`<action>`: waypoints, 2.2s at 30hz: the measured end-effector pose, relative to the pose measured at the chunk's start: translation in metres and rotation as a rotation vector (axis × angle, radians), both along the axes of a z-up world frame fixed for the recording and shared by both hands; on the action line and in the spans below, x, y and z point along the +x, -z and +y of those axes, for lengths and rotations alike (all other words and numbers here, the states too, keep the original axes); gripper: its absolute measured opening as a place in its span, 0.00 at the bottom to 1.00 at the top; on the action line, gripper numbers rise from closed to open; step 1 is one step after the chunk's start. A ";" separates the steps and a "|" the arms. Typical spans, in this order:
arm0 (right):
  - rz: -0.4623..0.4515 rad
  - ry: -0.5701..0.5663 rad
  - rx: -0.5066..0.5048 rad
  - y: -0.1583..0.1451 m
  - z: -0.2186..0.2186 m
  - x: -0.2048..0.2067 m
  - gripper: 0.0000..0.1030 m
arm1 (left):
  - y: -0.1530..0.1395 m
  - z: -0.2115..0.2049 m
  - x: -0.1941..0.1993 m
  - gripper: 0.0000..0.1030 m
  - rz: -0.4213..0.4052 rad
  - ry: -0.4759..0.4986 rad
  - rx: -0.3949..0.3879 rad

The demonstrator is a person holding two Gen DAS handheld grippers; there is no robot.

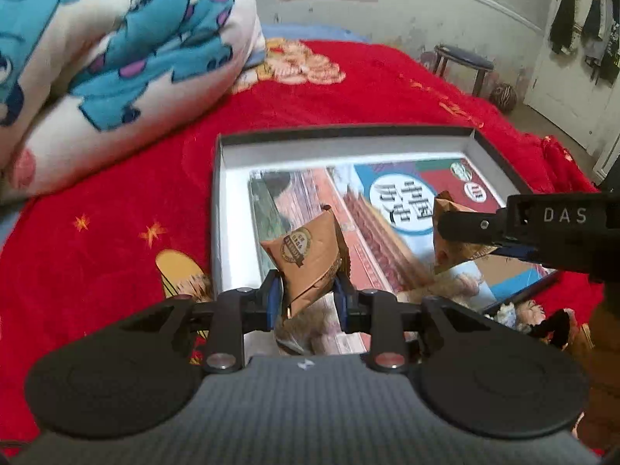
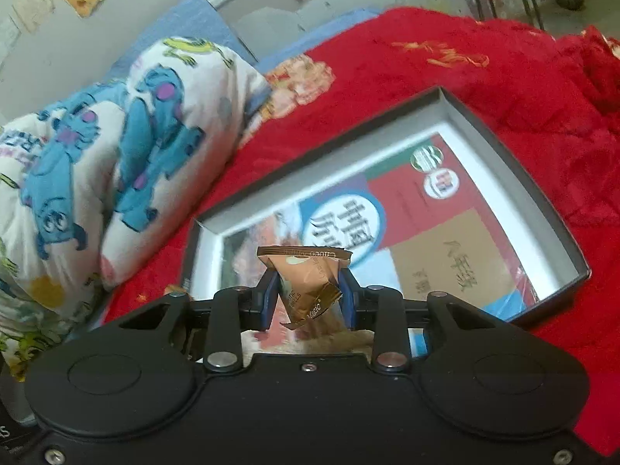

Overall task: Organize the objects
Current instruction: 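Lift both held packets and carry them over the black box, then lower both packets into the box and open both grippers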

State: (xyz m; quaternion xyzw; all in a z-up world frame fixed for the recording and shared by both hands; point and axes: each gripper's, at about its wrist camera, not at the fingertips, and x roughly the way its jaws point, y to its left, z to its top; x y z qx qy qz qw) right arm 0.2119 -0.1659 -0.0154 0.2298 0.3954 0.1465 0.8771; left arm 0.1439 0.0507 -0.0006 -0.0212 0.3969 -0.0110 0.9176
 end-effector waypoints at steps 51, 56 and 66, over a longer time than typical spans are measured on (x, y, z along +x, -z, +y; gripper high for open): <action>0.022 -0.080 -0.116 0.010 0.032 -0.011 0.32 | 0.004 0.005 0.005 0.61 0.049 -0.033 0.033; 0.019 -0.079 -0.121 0.009 0.034 -0.012 0.33 | 0.002 0.003 0.004 0.64 0.053 -0.024 0.038; 0.020 -0.056 -0.075 0.002 0.025 -0.018 0.42 | -0.010 0.001 -0.007 0.69 0.020 -0.022 0.027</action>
